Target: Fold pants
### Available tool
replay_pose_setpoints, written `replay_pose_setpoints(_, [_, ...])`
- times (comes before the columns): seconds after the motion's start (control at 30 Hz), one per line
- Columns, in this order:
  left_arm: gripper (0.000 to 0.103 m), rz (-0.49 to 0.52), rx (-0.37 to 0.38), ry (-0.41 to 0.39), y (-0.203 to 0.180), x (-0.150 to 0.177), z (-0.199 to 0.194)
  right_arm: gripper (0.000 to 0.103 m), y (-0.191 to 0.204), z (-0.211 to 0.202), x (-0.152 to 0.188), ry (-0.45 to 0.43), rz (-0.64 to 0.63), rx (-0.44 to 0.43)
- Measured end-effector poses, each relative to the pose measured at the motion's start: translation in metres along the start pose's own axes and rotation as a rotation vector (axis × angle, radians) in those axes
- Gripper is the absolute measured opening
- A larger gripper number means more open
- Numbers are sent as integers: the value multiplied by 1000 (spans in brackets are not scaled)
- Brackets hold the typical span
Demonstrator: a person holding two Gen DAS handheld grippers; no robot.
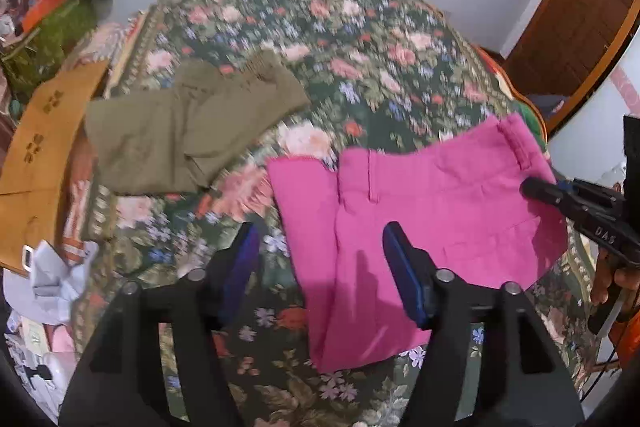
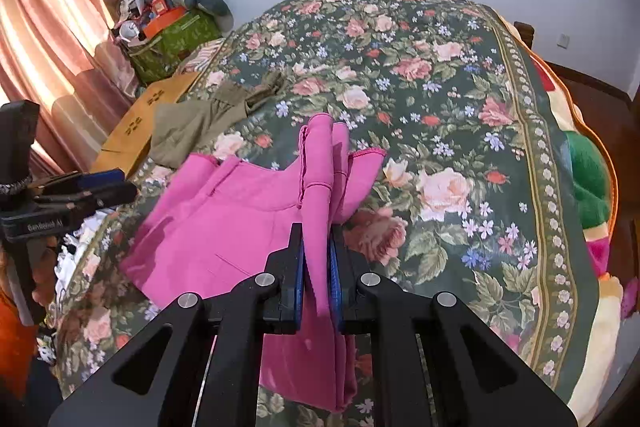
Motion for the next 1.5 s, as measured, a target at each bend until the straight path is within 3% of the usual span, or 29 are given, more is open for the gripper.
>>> replay_pose_setpoints(0.23, [65, -75, 68, 169, 2, 18, 60, 10, -2, 4, 4, -1, -14, -6])
replay_pose_setpoints(0.33, [63, -74, 83, 156, 0, 19, 68, 10, -3, 7, 6, 4, -16, -8])
replay_pose_setpoints(0.37, [58, -59, 90, 153, -3, 19, 68, 10, -3, 7, 7, 5, -18, -6])
replay_pose_setpoints(0.43, [33, -39, 104, 150, -9, 18, 68, 10, -4, 8, 7, 4, -20, -8])
replay_pose_setpoints(0.53, [19, -24, 80, 129, -13, 14, 64, 10, -4, 8, 6, 1, -16, -14])
replay_pose_setpoints(0.63, [11, -1, 27, 85, -13, 7, 54, 10, -2, 5, 2, -11, -21, -18])
replay_pose_setpoints(1.1, [10, 41, -98, -119, 22, -51, -15, 10, 41, 0, -62, -123, -67, -51])
replay_pose_setpoints(1.5, [10, -40, -182, -225, 102, -95, -34, 10, 101, 45, -124, -181, -99, -77])
Point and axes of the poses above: each gripper's, at about its wrist camera, not at the fingertips, and z roughly the way its jaws point, y to its left, x to its underside, the point moved 6 cm from there along z, roughly the way its jaws point, and after that the axes turned 8 degrees about x, right-handed, at the moved point
